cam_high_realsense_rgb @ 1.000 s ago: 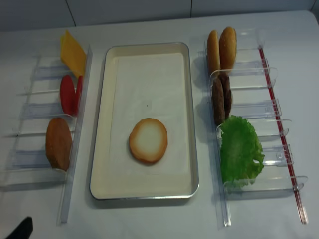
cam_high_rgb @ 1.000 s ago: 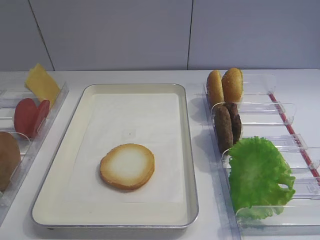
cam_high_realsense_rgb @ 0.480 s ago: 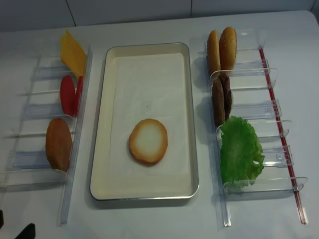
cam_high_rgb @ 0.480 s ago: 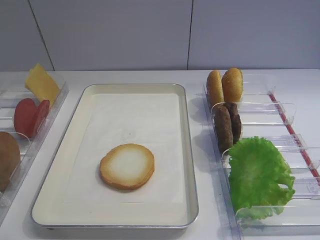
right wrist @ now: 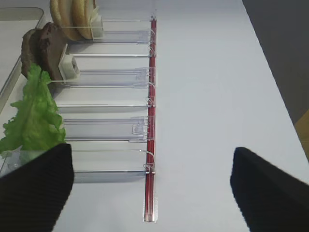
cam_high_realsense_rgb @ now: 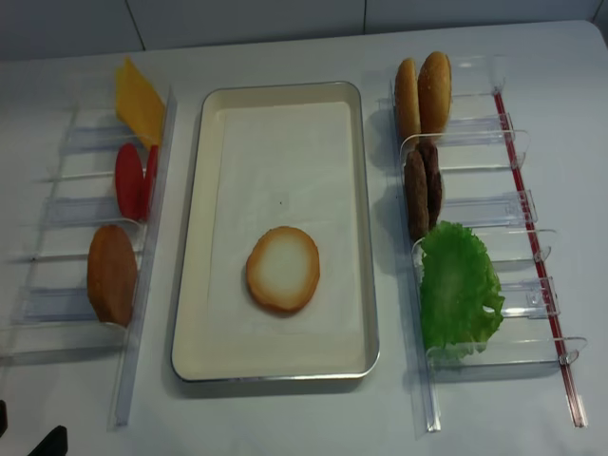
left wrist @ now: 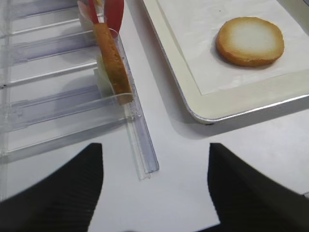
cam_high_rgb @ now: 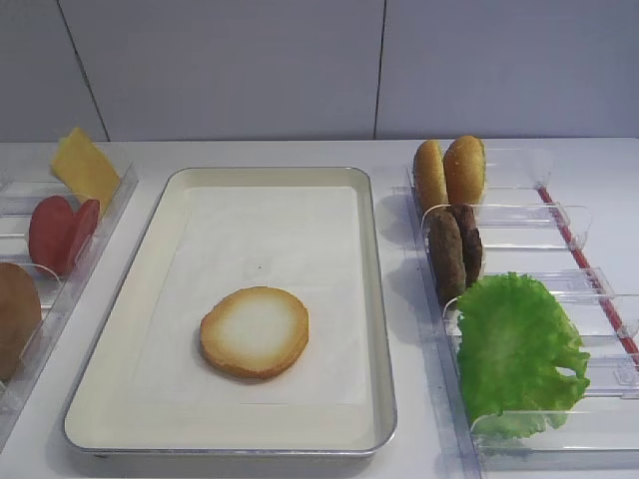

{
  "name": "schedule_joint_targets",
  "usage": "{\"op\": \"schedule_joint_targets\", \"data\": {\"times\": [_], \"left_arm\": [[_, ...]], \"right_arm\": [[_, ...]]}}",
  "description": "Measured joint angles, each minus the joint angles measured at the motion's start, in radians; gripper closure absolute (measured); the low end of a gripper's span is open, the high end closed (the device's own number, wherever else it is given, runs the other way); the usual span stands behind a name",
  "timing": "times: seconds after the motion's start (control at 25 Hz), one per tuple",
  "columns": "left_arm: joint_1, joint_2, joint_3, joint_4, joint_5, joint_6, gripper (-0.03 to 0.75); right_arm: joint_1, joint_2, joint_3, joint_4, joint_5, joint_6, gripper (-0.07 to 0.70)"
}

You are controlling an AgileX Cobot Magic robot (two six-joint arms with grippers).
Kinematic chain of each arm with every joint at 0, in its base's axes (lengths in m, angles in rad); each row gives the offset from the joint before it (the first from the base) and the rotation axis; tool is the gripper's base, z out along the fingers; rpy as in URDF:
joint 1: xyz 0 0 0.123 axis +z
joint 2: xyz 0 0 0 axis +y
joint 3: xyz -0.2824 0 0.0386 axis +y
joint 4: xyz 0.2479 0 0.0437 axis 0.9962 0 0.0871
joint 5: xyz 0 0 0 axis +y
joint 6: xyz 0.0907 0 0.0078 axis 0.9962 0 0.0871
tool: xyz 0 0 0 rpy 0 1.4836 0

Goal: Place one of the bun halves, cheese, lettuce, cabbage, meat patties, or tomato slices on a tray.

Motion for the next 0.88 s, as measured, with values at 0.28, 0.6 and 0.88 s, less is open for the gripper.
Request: {"op": "schedule_joint_targets", "data": {"times": [0.28,0.6,0.88], "left_arm": [[0.157,0.0,0.0,0.0,0.0,0.0,0.282],[0.26,0.0,0.0,0.0,0.0,0.002,0.282],[0.26,0.0,0.0,0.0,0.0,0.002,0.282]], "right_arm": [[0.0,0.0,0.0,0.0,0.0,0.0,-0.03],[0.0,0.0,0.0,0.0,0.0,-0.005,-0.03],[0.0,0.0,0.0,0.0,0.0,-0.003,-0.03]]}}
